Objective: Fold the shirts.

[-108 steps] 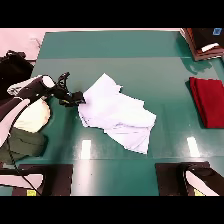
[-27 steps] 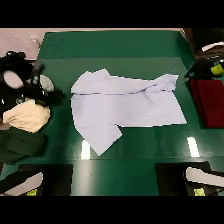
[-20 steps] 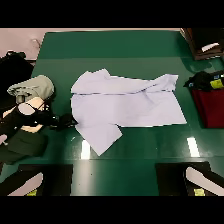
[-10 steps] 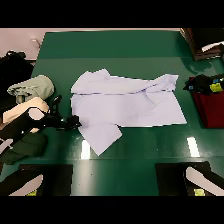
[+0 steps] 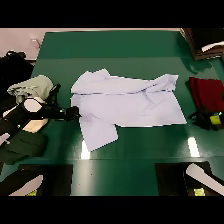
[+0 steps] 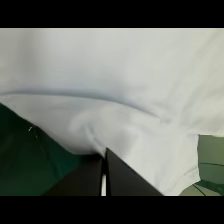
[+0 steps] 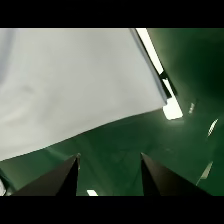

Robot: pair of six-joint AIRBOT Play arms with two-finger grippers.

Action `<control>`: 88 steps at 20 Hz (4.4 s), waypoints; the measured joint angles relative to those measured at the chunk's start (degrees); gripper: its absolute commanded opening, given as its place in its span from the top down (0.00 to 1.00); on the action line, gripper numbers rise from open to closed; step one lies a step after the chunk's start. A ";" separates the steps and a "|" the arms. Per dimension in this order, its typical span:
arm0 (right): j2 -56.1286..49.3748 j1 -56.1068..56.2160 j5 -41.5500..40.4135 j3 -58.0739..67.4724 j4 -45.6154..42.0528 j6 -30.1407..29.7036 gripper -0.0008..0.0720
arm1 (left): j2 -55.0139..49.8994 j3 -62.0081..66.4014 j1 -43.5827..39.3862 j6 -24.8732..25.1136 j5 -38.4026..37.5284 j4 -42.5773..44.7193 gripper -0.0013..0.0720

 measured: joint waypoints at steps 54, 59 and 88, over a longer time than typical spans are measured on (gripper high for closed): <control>-18.40 26.60 6.03 47.65 -10.84 6.10 0.97 | -23.61 56.70 2.32 -6.32 -16.74 23.80 0.96; -29.83 27.67 4.04 56.19 -10.60 6.27 0.97 | -31.63 55.76 5.95 -2.14 -9.55 13.70 0.95; -1.49 24.72 -0.46 20.22 -7.74 4.17 0.51 | 4.72 -2.43 8.17 -7.26 -20.83 18.75 0.27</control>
